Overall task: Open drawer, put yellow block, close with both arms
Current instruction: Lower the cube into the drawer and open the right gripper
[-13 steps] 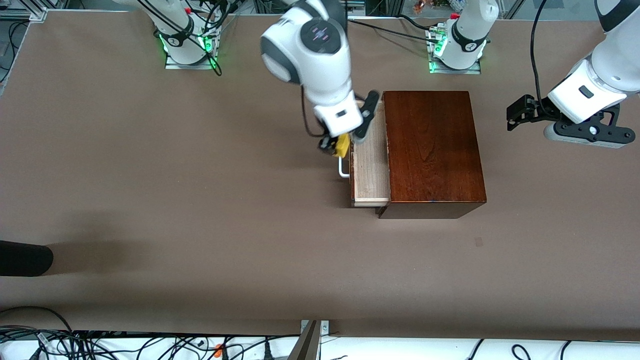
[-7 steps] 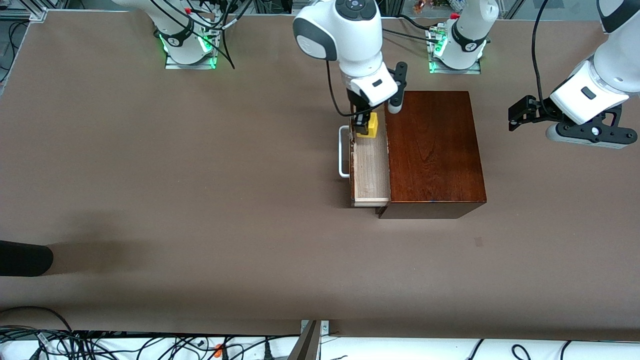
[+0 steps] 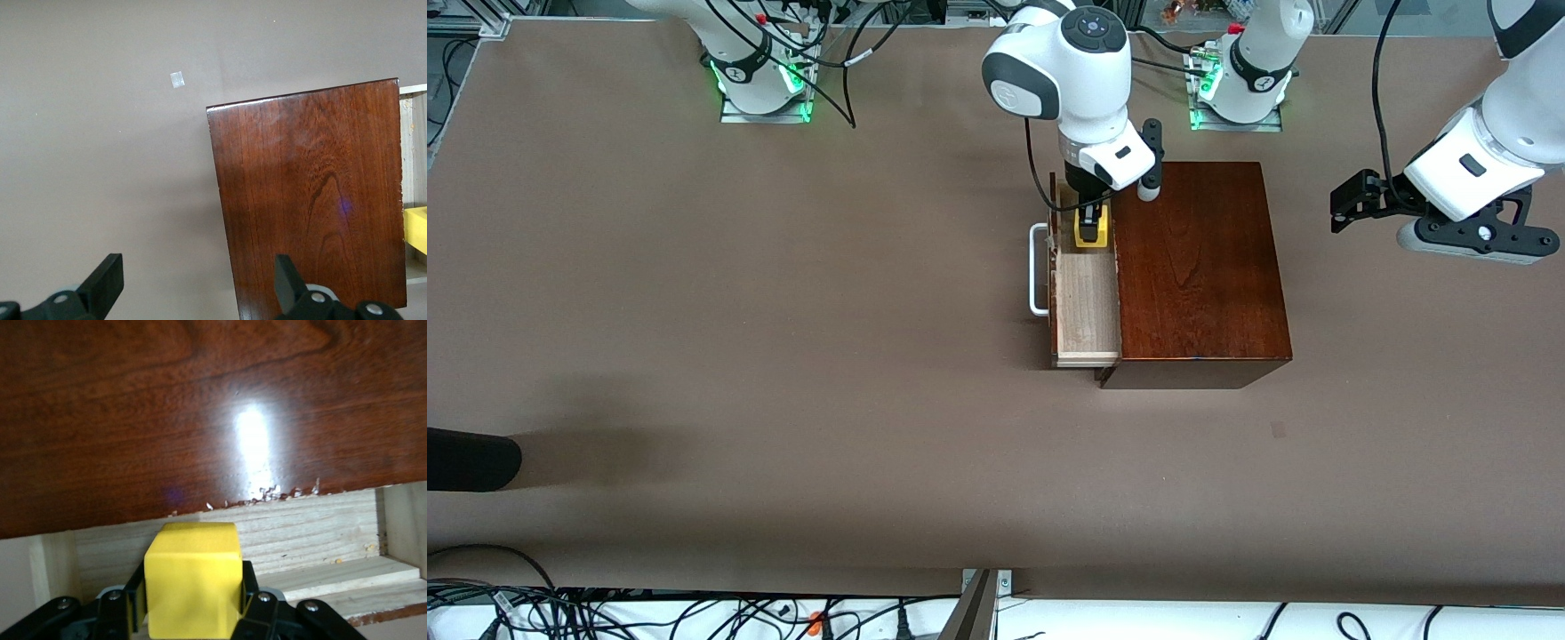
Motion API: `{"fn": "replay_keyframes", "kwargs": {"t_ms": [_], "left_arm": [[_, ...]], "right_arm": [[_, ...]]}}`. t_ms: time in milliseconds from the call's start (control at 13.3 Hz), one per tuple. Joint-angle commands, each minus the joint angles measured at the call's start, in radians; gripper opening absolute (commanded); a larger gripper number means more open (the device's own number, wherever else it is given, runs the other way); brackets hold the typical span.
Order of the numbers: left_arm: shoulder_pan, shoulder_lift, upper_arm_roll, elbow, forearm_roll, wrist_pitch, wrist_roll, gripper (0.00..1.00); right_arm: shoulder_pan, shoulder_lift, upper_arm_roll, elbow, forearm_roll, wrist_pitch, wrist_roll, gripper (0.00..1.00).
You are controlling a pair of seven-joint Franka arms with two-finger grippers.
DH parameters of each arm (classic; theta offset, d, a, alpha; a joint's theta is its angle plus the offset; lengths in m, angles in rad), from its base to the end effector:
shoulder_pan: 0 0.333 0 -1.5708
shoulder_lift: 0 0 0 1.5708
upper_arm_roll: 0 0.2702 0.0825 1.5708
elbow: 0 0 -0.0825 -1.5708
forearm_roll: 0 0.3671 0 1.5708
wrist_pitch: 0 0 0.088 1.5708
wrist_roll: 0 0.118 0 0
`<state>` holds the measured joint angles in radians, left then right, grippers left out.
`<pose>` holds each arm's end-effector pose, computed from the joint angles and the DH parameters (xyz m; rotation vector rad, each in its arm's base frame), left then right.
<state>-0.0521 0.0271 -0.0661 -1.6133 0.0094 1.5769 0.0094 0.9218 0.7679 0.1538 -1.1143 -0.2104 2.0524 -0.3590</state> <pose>0.5385 -0.0625 0.5343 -3.1226 0.2001 0.0985 0.3855 0.6187 0.3389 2.3083 2.0727 0.3087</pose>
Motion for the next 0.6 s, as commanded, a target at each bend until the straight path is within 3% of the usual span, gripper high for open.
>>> {"fn": "replay_keyframes", "kwargs": {"t_ms": [0, 525], "left_arm": [[0.000, 0.016, -0.004, 0.036, 0.008, -0.023, 0.001, 1.00], [-0.005, 0.016, -0.006, 0.038, 0.008, -0.023, 0.000, 1.00]], "right_arm": [[0.011, 0.027, -0.008, 0.036, -0.036, -0.028, -0.015, 0.00], [0.025, 0.067, -0.008, 0.036, -0.066, -0.017, -0.014, 0.00]]}}
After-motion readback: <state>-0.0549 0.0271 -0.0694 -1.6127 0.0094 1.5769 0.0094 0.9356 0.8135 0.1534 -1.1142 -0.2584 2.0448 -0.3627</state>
